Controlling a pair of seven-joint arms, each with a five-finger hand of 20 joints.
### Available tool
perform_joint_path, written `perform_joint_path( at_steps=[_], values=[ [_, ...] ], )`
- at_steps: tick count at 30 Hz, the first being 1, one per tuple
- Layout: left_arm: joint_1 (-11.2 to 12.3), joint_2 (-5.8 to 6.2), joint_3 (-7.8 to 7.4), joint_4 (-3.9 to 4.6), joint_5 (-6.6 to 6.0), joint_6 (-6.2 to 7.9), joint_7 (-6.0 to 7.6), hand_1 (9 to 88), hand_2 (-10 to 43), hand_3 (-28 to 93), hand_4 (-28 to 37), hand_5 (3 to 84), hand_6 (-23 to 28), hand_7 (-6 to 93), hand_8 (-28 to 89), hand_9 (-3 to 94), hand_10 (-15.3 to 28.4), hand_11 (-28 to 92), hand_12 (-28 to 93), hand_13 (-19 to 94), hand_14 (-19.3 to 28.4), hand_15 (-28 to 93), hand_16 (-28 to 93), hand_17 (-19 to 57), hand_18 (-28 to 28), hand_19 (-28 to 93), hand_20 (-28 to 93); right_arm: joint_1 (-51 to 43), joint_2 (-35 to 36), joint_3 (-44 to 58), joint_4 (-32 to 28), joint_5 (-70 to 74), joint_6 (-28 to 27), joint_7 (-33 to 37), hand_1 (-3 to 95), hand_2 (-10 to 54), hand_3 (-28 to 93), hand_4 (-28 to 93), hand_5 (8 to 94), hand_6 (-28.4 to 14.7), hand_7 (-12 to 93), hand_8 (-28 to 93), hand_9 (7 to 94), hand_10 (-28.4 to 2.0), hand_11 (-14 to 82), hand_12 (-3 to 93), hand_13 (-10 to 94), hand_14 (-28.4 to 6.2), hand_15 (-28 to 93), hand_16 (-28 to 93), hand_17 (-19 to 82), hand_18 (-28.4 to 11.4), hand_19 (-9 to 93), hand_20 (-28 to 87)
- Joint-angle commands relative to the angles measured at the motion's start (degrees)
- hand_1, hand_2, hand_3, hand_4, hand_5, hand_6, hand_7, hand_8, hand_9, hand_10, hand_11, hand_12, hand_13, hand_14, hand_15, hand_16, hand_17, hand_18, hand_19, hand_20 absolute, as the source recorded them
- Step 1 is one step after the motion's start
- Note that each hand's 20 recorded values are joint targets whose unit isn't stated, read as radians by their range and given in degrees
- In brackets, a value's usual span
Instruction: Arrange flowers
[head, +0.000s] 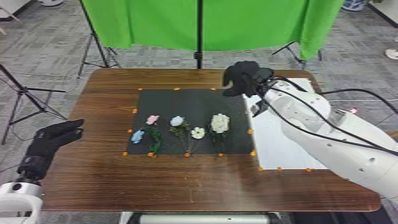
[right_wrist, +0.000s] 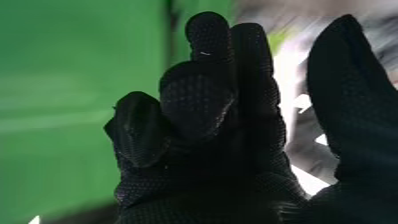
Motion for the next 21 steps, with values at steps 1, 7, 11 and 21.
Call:
perform_joint_path(
  at_steps=[1,7,11,21],
  values=[
    [1.42,-0.81,-0.46,-0.06,-0.04,-0.57,-0.06,40.6,6.6,65,-15.3,48.1,4.8,13.5,-7,45.0,13.4,23,12,39,17.3,24,-1,13.3,13.0,16,23,1.91,-0.66,4.75,8.89,1.11,-1.80,17.26,24.6,-7.8,66,-15,61.9,-0.5,17,-9,68.3,-15.0,26.9,29.3,77,-8.5,64,36,51,-17.7,93,52],
    [1.23,-0.86,-0.17,0.05,-0.02,-0.58,0.03,40.6,6.6,65,-15.2,48.1,4.8,13.5,-7,45.1,13.4,23,12,39,17.1,24,-1,13.4,12.9,16,23,1.67,-3.38,4.88,16.76,0.75,-6.12,21.39,20.0,-5.8,63,-14,59.8,-0.9,12,-8,67.7,-17.1,23.3,28.0,76,-10.5,63,36,50,-20.0,93,51],
    [1.25,-0.87,-0.13,0.03,0.03,-0.90,0.02,40.6,6.6,65,-15.2,48.1,4.8,13.6,-7,45.1,13.4,23,12,39,17.2,24,-1,13.4,12.9,16,23,1.11,-4.76,4.62,20.39,-0.53,-7.03,22.73,19.9,-5.7,62,-14,58.8,-1.1,11,-8,68.4,-17.4,23.1,28.2,77,-10.5,64,35,51,-20.1,93,51],
    [1.18,-0.73,-0.11,0.07,-0.03,-1.27,-0.04,40.7,6.7,65,-15.1,48.1,4.8,13.6,-7,45.1,13.4,23,12,39,17.2,24,-1,13.3,13.0,16,23,-1.13,-6.36,4.99,24.93,0.40,-6.55,23.52,25.7,-9.1,65,-14,57.7,-0.1,12,-8,69.3,-17.0,23.8,28.4,79,-8.5,64,35,53,-19.0,93,53]
  ],
)
